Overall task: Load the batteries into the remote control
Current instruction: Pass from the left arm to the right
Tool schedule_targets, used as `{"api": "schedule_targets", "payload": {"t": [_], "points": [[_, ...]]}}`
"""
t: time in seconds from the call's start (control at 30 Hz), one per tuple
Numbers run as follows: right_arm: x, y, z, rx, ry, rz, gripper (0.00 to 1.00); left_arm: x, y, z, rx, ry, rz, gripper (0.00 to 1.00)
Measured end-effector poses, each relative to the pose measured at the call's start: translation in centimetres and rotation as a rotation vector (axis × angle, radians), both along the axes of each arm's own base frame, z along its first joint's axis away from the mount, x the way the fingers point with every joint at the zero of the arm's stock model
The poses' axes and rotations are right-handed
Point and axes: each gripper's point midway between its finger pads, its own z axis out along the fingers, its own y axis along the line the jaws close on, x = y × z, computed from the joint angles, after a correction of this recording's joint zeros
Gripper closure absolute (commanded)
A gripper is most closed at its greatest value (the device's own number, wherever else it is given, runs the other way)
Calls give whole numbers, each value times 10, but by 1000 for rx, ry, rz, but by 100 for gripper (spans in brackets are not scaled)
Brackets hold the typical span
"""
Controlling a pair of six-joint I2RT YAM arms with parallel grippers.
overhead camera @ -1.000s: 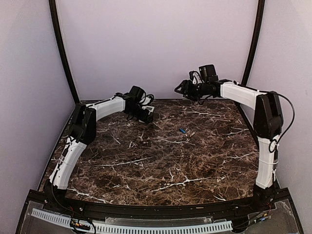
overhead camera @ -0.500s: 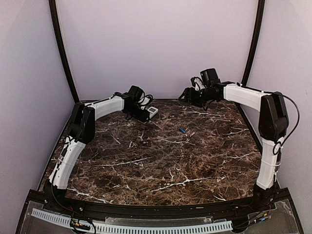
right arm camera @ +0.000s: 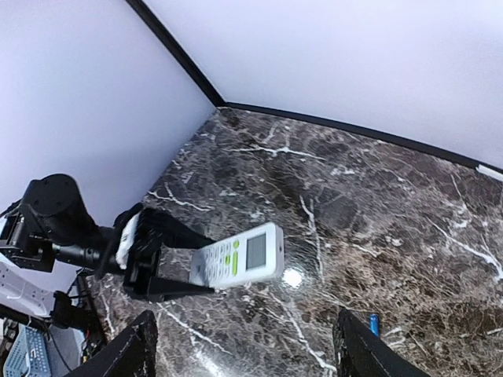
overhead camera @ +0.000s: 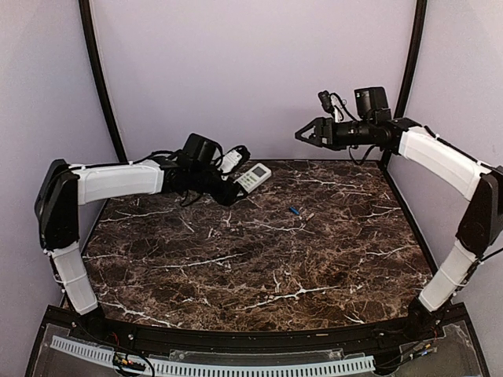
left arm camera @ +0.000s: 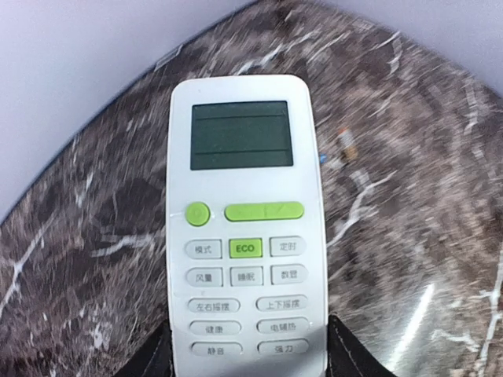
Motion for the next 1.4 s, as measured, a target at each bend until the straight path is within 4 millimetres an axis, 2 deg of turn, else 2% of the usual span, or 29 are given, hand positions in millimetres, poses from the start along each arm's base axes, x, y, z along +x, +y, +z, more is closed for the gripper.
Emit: {"api": "schedule_targets", "payload": {"t": [0.07,0.17,0.27,0.33,0.4,0.47,0.57,0.73,0.83,1.0,1.27,1.4], "points": [[-17,2,24,37,-33,45,25,-33,-18,49,-88,-101,-85,100],[-45,3,54,79,-71,107,24,-77,-37,102,-194,-227,-183,100],[-76,7,78,102,-91,165,24,-109,-41,125,-227,-311,-224,100],[-102,16,88,101,-91,217,23,-126,-43,128,-225,-338,-242,100],[-126,26,90,93,-76,268,23,-139,-43,127,-211,-353,-246,100],[-149,34,85,77,-39,306,24,-154,-44,124,-194,-365,-253,100],[-167,32,66,38,51,295,25,-173,-41,126,-175,-394,-261,100],[-180,21,31,-10,186,229,25,-197,-40,139,-183,-439,-275,100],[-193,22,19,-11,240,230,25,-203,-39,146,-183,-461,-274,100],[-196,25,20,6,260,235,28,-206,-40,145,-166,-478,-272,100],[-206,44,28,60,261,321,35,-209,-39,141,-139,-480,-273,100],[-208,55,19,48,282,352,45,-213,-40,139,-129,-482,-285,100]]}}
